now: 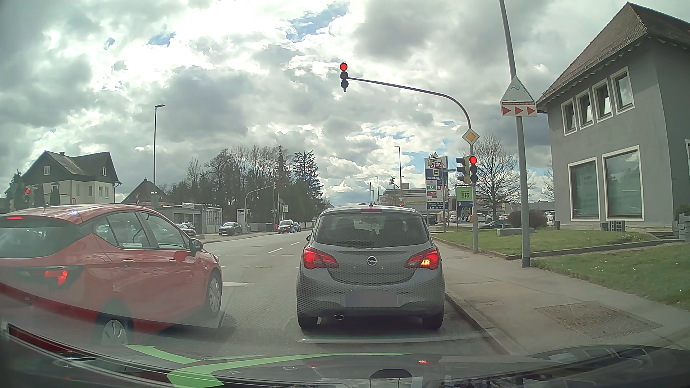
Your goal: Follow the waypoints while adhering to traffic rules and regulations
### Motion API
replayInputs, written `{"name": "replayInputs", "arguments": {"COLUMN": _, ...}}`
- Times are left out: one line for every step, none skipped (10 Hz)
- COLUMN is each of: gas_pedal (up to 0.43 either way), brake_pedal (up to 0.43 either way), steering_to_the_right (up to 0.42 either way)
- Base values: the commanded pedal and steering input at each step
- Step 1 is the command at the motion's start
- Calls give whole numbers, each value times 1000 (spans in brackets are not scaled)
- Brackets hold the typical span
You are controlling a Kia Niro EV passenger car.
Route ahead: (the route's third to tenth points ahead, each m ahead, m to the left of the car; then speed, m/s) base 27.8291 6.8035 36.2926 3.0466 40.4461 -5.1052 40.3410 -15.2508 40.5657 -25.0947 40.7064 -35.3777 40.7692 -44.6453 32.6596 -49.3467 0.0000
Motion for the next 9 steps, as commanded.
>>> {"name": "replayInputs", "arguments": {"gas_pedal": 0, "brake_pedal": 317, "steering_to_the_right": -4}}
{"name": "replayInputs", "arguments": {"gas_pedal": 0, "brake_pedal": 317, "steering_to_the_right": -3}}
{"name": "replayInputs", "arguments": {"gas_pedal": 0, "brake_pedal": 317, "steering_to_the_right": -4}}
{"name": "replayInputs", "arguments": {"gas_pedal": 0, "brake_pedal": 317, "steering_to_the_right": -4}}
{"name": "replayInputs", "arguments": {"gas_pedal": 0, "brake_pedal": 317, "steering_to_the_right": -3}}
{"name": "replayInputs", "arguments": {"gas_pedal": 0, "brake_pedal": 317, "steering_to_the_right": -4}}
{"name": "replayInputs", "arguments": {"gas_pedal": 0, "brake_pedal": 317, "steering_to_the_right": -4}}
{"name": "replayInputs", "arguments": {"gas_pedal": 0, "brake_pedal": 317, "steering_to_the_right": -3}}
{"name": "replayInputs", "arguments": {"gas_pedal": 0, "brake_pedal": 323, "steering_to_the_right": -3}}
